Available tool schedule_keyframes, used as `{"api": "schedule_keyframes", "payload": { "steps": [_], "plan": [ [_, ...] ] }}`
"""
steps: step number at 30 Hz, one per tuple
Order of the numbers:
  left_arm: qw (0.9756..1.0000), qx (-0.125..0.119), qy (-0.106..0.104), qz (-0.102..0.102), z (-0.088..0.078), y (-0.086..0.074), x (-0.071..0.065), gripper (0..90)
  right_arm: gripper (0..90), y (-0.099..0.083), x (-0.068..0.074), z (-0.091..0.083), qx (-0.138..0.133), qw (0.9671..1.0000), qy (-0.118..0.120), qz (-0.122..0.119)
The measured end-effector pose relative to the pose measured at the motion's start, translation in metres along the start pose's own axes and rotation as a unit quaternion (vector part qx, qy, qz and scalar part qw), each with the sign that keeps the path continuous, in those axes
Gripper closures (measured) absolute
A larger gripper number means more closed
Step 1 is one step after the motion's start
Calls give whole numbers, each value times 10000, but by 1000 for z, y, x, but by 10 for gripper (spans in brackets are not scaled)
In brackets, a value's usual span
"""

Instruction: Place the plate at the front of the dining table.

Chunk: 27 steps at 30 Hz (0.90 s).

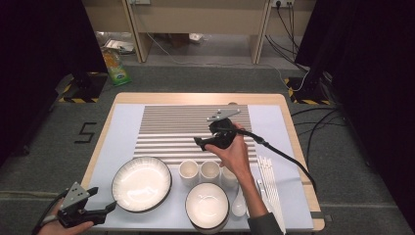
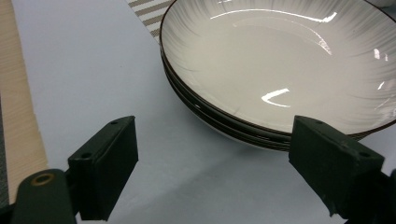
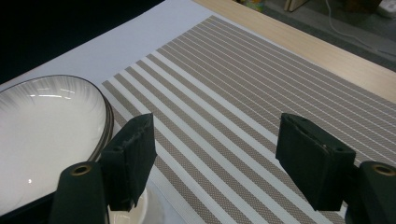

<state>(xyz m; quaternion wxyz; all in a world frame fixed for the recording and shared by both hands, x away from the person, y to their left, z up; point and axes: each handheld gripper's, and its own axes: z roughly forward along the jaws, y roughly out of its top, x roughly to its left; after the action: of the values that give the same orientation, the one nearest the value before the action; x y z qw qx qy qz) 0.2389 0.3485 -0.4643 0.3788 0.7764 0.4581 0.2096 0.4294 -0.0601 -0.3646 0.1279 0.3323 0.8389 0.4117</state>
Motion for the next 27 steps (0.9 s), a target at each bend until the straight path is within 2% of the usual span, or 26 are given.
{"api": "schedule_keyframes", "payload": {
  "steps": [6,7,12,15,17,19,27],
  "plan": [
    [10000,10,-4,30,1,1,-1,146,281,0,1,10,106,9999,43,-9],
    [10000,5,2,30,1,1,-2,147,274,3,3,12,138,9999,11,-93],
    [10000,-34,-4,60,0,2,-5,147,271,9,10,16,157,9997,126,-157],
    [9999,-29,-41,93,1,3,-7,143,272,14,15,19,188,9995,119,-236],
    [9999,-38,-43,116,0,4,-9,147,272,15,17,21,185,9994,220,-202],
    [9999,-44,-51,138,0,5,-11,147,272,15,18,24,241,9992,176,-255],
    [9999,-14,-10,147,1,7,-14,137,273,19,25,32,395,9984,241,-315]
  ]
}}
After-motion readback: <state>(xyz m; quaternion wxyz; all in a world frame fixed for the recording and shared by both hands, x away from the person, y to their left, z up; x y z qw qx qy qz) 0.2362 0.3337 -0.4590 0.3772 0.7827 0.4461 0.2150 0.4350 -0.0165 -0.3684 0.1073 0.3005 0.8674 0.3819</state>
